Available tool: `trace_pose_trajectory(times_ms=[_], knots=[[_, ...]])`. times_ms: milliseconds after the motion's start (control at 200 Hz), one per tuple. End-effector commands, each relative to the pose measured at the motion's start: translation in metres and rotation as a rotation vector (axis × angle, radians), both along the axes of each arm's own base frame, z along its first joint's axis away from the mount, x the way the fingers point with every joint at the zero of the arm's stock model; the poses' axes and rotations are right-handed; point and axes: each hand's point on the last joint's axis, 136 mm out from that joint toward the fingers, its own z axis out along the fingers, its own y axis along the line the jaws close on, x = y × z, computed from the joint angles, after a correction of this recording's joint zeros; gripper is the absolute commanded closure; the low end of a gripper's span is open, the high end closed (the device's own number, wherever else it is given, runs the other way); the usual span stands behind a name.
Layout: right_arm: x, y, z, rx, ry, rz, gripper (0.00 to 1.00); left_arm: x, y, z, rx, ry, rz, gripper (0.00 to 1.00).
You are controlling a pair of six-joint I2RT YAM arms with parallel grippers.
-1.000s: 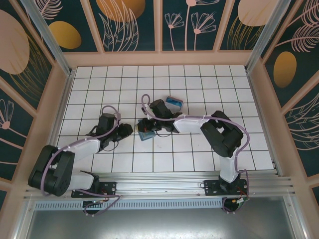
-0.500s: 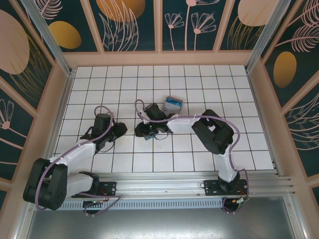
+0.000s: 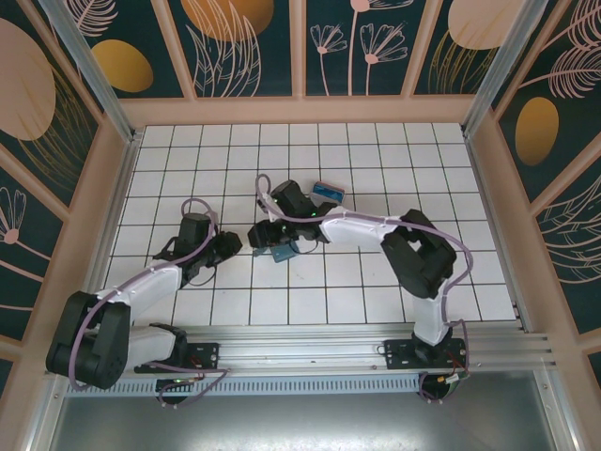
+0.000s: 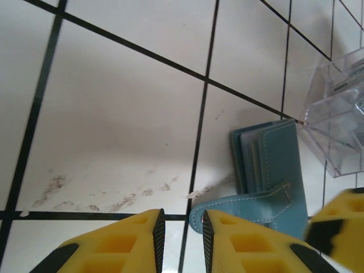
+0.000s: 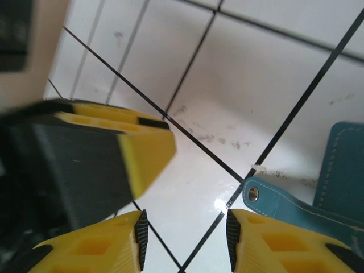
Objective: Put the credit cards into the card holder
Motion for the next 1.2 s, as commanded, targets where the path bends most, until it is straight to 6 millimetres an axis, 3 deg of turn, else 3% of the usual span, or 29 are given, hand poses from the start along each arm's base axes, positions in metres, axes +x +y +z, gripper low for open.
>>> trace_pose_trajectory(times_ms=[0,160,290,475,776,956,1191], knots=[[0.021,-0.034,0.020,-0.011,-0.052,-0.101,0.56,0.015,-0.014,0.022,-0.056,-0.075,-0.061,0.72],[0.037,-0.078,-0.011,-0.077,-0.008,-0.220,0.56,0.025,-0.039,0.037,-0.087,-0.098,-0.138,0.75],[0.035,-0.093,-0.033,-0.110,0.026,-0.247,0.56,0.030,-0.062,0.045,-0.073,-0.100,-0.197,0.75],[0.031,-0.088,-0.053,-0.153,0.039,-0.230,0.54,0.036,-0.078,0.030,-0.032,-0.051,-0.236,0.74],[0.036,-0.085,-0.077,-0.163,0.080,-0.231,0.50,0.020,-0.077,-0.030,0.031,0.089,-0.263,0.78],[0.026,-0.070,-0.077,-0.075,0.154,-0.195,0.49,0.010,-0.067,-0.049,0.059,0.131,-0.234,0.82],[0.013,-0.043,-0.067,0.062,0.222,-0.128,0.53,0.003,-0.066,-0.058,0.042,0.147,-0.225,0.88]])
